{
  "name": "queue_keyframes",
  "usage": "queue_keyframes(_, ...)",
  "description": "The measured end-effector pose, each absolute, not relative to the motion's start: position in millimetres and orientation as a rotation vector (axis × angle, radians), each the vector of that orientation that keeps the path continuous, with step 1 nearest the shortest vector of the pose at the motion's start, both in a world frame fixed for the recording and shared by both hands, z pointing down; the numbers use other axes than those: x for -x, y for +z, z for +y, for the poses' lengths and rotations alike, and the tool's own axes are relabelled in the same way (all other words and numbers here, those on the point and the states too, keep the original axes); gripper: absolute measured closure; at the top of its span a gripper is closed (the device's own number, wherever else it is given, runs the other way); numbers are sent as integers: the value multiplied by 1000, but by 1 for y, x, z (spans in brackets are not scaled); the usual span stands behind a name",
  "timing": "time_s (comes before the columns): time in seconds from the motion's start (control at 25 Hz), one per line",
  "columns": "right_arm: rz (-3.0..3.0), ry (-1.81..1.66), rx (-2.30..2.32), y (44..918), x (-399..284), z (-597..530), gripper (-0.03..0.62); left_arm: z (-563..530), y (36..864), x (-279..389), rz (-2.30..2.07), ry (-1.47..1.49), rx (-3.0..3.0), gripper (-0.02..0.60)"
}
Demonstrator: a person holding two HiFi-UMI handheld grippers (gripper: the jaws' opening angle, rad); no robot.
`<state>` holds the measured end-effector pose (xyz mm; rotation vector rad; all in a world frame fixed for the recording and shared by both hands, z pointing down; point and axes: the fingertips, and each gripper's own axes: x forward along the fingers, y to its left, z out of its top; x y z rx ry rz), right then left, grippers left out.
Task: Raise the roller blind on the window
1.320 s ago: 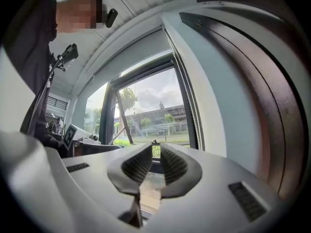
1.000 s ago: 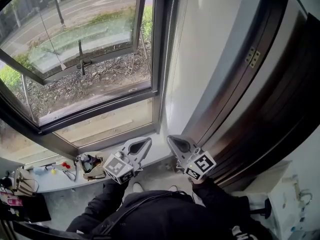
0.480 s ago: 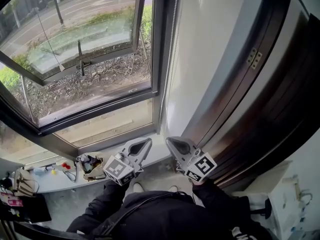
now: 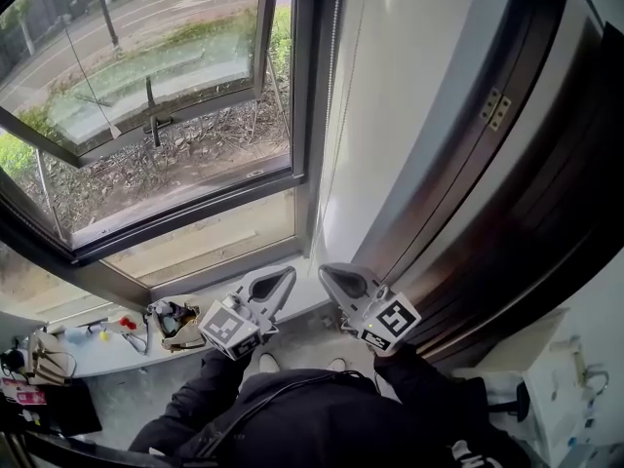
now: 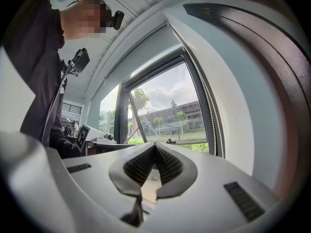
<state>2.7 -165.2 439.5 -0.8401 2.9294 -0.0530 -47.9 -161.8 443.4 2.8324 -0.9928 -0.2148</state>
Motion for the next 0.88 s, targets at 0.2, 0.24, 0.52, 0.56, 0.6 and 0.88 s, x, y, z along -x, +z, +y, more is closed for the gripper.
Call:
queue_keyframes(0.2,2939,-48,854,442,-1,-167,589,-163,445,47,-979,-201,-2834,575)
queue_keyframes(0.24,2945,-43,857,442,-1,-167,589,-163,444,46,-978,-204,-2837,575)
queue_keyframes(0.52,2952,-23,856,440,1,-164,589,-162,444,46,-969,-197,-2834,575)
queue_keyframes(0.56,2955,-21,856,440,1,-164,589,-162,444,46,-967,-195,-2832,575)
queue_keyframes(0.6,2957,-18,855,441,1,-163,589,-161,444,46,-964,-197,-2832,575)
queue_keyframes(0.88,2963,-9,864,441,1,-162,589,-163,445,47,-984,-188,-2836,575)
